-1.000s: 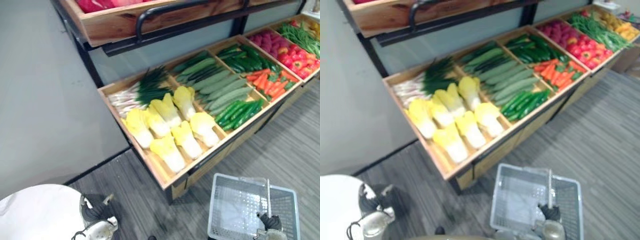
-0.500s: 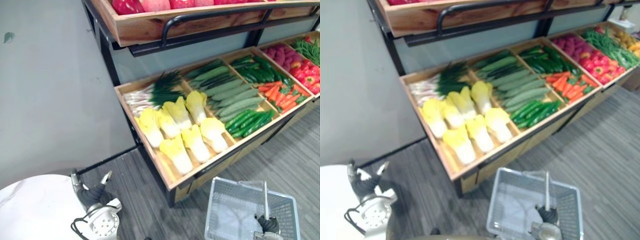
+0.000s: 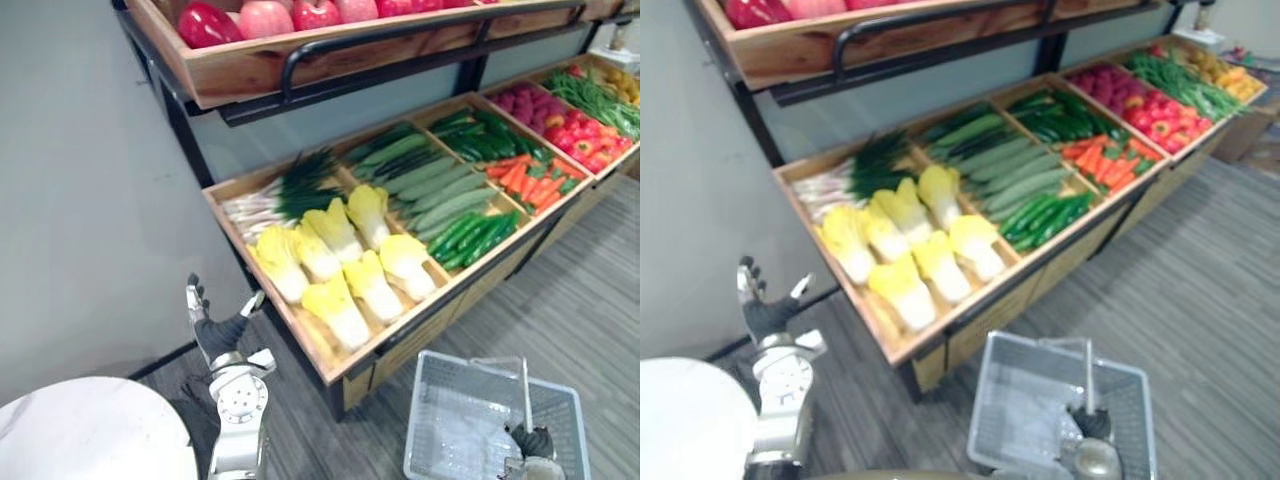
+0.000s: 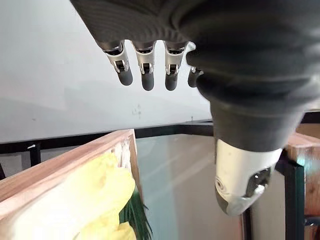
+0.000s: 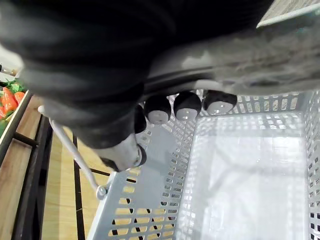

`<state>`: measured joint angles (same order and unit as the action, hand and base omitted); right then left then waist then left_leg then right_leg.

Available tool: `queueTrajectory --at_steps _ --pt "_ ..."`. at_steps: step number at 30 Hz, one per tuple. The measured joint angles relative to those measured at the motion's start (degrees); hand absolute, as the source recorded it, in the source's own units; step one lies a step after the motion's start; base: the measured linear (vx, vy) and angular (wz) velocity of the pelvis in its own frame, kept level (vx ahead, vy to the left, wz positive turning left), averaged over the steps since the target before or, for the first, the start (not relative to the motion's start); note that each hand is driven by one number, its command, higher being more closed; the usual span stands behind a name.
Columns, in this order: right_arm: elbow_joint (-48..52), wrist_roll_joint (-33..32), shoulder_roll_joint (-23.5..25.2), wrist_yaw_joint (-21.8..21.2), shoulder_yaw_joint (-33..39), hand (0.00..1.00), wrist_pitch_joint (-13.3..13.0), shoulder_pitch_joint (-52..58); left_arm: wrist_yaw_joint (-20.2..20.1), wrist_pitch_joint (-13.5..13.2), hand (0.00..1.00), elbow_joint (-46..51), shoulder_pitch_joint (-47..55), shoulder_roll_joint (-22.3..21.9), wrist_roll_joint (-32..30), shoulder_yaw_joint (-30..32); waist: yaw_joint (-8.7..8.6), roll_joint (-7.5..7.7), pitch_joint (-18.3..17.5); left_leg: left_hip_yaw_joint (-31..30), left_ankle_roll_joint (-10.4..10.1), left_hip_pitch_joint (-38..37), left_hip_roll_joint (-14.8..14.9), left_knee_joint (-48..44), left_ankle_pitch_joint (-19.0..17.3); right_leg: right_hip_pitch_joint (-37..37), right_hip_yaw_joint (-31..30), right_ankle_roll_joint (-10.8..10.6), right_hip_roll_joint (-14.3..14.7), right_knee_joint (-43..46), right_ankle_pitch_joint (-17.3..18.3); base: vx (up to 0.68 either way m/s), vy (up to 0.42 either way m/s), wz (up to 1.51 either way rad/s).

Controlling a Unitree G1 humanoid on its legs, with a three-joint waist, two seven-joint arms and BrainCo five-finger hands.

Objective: Pick vegetable in the basket

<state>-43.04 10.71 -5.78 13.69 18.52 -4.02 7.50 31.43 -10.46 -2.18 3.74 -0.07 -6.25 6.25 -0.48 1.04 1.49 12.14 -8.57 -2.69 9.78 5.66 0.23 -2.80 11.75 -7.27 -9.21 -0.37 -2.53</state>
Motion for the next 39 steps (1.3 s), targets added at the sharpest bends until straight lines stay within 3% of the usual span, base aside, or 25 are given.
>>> queueTrajectory --at_steps 3,15,29,39 --pt "-0.14 0.53 -0.01 0.04 -0.66 1.00 0.06 -0.77 0.06 0.16 0.00 -2.51 -0.72 0.38 1.70 -1.30 -0.88 0.05 0.03 0.55 -0.05 0.08 -0.06 -0.11 -0.05 -0.10 -0.49 0.04 0.11 -0.89 -0.48 0.01 0.004 -0.07" --pt "-0.09 0.55 0.01 2.08 -1.14 1.00 0.33 -2.96 2.08 1.23 0.00 -12.12 -7.87 0.48 7.78 -4.82 -1.05 0.95 2.60 2.41 -0.19 1.56 -0.07 -0.24 -0.17 -2.29 -2.27 0.24 0.44 -1.99 -1.60 0.00 -0.003 -0.09" --pt "0.16 0.54 0.01 2.80 -1.70 1.00 0.80 -4.78 1.86 1.29 0.00 -13.36 -11.39 0.42 8.46 -12.38 -1.24 1.06 4.18 3.02 -0.47 2.31 0.00 -0.25 -0.41 -4.01 -3.21 0.36 0.68 -2.09 -1.92 0.01 -0.003 -0.03" --pt "0.17 0.53 0.01 4.55 -1.67 1.00 0.80 -5.08 -0.41 1.29 0.00 -13.26 -11.39 0.31 9.65 -18.22 -1.23 0.78 4.76 3.50 -0.51 2.62 0.03 -0.25 -0.51 -5.04 -4.00 0.34 0.77 -1.59 -1.90 0.00 -0.005 -0.03"
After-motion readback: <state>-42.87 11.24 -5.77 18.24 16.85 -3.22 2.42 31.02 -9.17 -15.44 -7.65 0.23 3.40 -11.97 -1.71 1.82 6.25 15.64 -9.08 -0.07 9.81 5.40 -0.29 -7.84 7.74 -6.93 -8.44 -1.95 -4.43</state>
